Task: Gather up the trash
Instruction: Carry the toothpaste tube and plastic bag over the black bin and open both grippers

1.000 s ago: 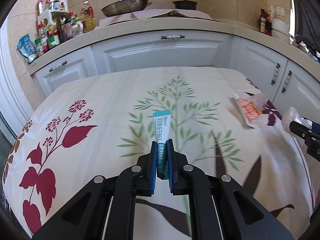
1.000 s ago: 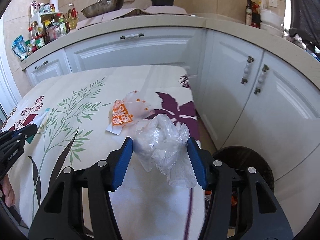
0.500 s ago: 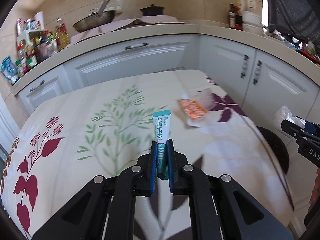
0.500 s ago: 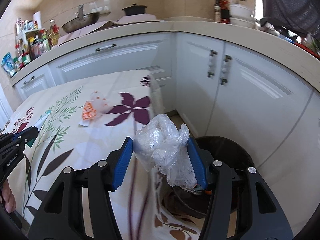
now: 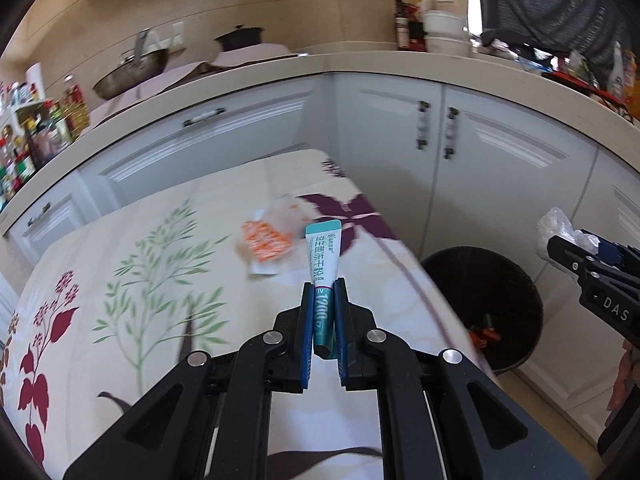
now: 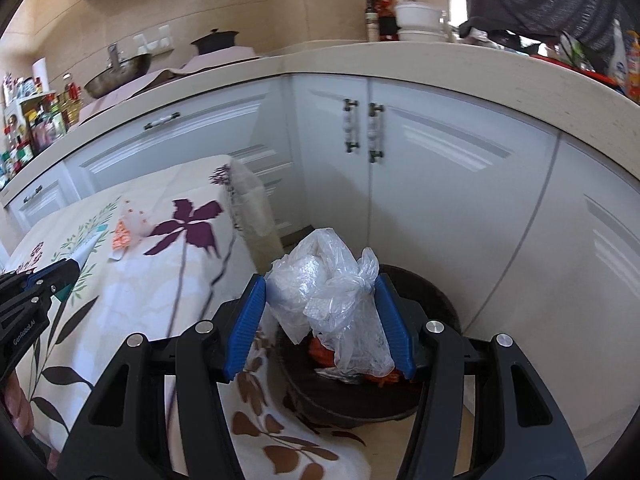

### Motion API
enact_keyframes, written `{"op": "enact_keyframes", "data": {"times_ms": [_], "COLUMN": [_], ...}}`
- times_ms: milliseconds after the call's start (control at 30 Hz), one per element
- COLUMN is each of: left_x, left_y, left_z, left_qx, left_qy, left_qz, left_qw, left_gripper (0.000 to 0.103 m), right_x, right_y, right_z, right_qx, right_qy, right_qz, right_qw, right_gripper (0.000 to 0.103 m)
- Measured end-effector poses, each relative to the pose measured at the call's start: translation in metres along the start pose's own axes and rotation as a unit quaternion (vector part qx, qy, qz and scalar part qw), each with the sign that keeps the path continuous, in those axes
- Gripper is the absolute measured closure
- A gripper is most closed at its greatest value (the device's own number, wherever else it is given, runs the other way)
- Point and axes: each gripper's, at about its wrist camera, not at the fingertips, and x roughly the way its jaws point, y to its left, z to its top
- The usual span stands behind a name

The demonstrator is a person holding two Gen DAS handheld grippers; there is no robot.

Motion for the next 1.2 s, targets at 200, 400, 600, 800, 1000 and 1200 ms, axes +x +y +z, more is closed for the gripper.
{"op": "enact_keyframes", "data": {"times_ms": [200,400,600,800,1000,1200], "left_x": [0.004,0.008,0.016,0.031,0.048,0.061], "left_y": [-0.036,-0.071,-0.101,-0.126,-0.142,-0.153], "left_z": [0.007,0.016,0.023,0.027,0.029,0.031], "left_qx": [0.019,0.037,0.048,0.057,0.057,0.055], "left_qy": [-0.005,-0.014,-0.017,-0.015,-0.004,0.006], "left_qz": [-0.022,-0.044,-0.057,-0.061,-0.061,-0.065], "left_qw": [0.9996,0.9983,0.9970,0.9964,0.9965,0.9963], "left_gripper": [0.093,0.093,0.093,0.093,0.093,0.093], "right_x": [-0.004,-0.003,0.003,0.011,0.025,0.041], "right_y": [-0.024,-0.043,-0.062,-0.075,-0.087,-0.092], "right_z": [-0.003,-0.004,-0.004,-0.005,-0.009,-0.009], "right_qx": [0.009,0.018,0.028,0.038,0.048,0.052], "right_qy": [-0.009,-0.014,-0.018,-0.017,-0.010,-0.004], "right_qz": [-0.019,-0.028,-0.036,-0.042,-0.049,-0.052], "right_qw": [1.000,0.999,0.999,0.998,0.998,0.997], "right_gripper": [0.049,0.049,0.048,0.048,0.048,0.048]}}
